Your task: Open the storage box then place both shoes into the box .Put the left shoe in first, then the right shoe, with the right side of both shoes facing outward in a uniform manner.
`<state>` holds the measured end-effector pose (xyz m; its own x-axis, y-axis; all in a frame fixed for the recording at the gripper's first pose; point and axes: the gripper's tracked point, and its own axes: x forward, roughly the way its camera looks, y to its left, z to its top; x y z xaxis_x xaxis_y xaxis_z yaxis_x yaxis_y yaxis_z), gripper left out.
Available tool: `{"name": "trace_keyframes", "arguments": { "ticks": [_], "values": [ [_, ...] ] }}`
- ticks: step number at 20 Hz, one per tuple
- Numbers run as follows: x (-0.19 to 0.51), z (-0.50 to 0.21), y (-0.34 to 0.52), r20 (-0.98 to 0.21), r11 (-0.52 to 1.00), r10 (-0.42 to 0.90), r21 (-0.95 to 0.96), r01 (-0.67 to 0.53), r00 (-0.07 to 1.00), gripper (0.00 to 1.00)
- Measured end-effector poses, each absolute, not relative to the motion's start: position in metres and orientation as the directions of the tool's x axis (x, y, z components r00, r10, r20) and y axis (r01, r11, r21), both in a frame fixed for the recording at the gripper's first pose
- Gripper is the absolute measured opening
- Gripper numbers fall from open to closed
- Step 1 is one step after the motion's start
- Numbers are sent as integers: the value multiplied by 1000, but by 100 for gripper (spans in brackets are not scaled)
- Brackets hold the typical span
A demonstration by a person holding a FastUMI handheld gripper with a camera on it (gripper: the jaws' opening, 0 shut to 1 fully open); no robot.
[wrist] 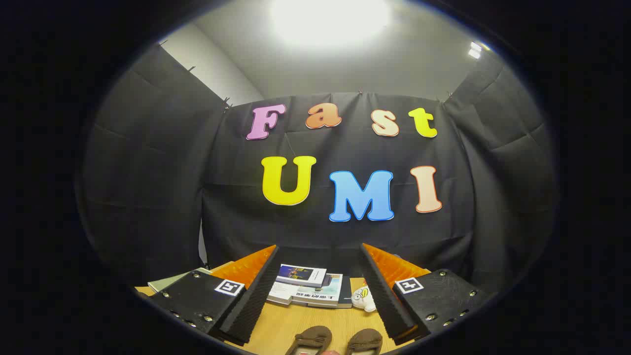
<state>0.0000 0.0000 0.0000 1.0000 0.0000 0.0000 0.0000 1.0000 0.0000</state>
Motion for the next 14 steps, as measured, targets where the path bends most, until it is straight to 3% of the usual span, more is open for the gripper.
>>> {"name": "trace_keyframes", "arguments": {
  "ticks": [14],
  "values": [
    [1,-6,-5,-14,1000,-15,14,16,1000,96]
  ]
}}
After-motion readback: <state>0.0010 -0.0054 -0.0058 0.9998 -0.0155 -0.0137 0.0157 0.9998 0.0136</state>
